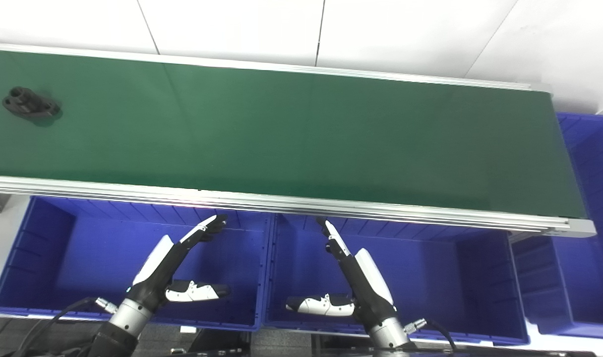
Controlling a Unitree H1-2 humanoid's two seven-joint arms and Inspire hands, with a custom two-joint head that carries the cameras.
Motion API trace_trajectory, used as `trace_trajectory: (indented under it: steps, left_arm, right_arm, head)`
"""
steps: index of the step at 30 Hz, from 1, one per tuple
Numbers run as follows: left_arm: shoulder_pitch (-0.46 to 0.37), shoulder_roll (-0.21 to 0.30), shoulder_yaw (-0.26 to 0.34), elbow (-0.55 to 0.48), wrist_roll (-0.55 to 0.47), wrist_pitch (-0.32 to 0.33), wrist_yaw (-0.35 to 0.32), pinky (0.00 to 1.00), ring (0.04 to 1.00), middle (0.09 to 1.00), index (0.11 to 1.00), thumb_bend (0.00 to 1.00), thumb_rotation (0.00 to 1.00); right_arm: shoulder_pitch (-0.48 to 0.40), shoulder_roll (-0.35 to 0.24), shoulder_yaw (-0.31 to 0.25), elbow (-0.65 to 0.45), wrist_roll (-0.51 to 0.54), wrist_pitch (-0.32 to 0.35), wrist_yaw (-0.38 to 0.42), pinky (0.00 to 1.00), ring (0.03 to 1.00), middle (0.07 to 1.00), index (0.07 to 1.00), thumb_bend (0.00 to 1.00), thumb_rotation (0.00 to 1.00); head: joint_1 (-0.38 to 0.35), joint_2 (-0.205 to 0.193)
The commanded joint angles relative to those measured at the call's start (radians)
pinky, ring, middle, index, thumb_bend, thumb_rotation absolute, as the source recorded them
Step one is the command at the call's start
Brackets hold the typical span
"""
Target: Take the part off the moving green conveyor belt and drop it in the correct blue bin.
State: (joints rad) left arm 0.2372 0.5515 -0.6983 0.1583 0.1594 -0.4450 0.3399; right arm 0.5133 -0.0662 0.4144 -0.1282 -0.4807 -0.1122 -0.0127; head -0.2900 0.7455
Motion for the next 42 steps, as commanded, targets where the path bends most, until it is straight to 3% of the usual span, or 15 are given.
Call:
trace_trajectory:
  steps: [1,10,19,25,42]
  left_arm:
    - [-0.021,0.032,-0.016,-0.014,0.008,-0.025,0.05,0.82,0.873,0.898,0.907,0.87,0.63]
    - [-0.059,0.042,-0.077,-0.004,0.002,-0.025,0.113,0.83,0.865,0.888,0.898,0.88,0.62]
    - [-0.083,0.029,-0.123,0.036,0.001,-0.025,0.139,0.81,0.851,0.879,0.892,0.88,0.6]
    - [-0.098,0.03,-0.167,0.063,0.008,-0.025,0.186,0.77,0.832,0.864,0.872,0.88,0.6]
    - [-0.104,0.048,-0.208,0.053,-0.002,-0.025,0.229,0.76,0.822,0.856,0.863,0.9,0.61]
  right_arm:
    - [-0.001,0.006,0.005,-0.002,0.015,-0.087,-0.029,0.91,0.984,1.0,1.0,0.92,0.43]
    - [-0.011,0.007,0.008,0.032,-0.008,-0.123,-0.066,0.9,0.98,1.0,1.0,0.92,0.47]
    - [-0.014,0.0,0.005,0.07,-0.006,-0.141,-0.072,0.9,0.967,1.0,1.0,0.91,0.44]
    - [-0.013,-0.003,0.007,0.08,-0.007,-0.134,-0.07,0.89,0.967,1.0,1.0,0.93,0.45]
    - [-0.008,-0.002,0.007,0.072,0.002,-0.129,-0.067,0.89,0.97,1.0,1.0,0.93,0.44]
  head:
    - [0.001,0.0]
    - [0.02,-0.023]
    - [0.079,-0.091]
    - [0.072,-0.115]
    - [0.042,-0.103]
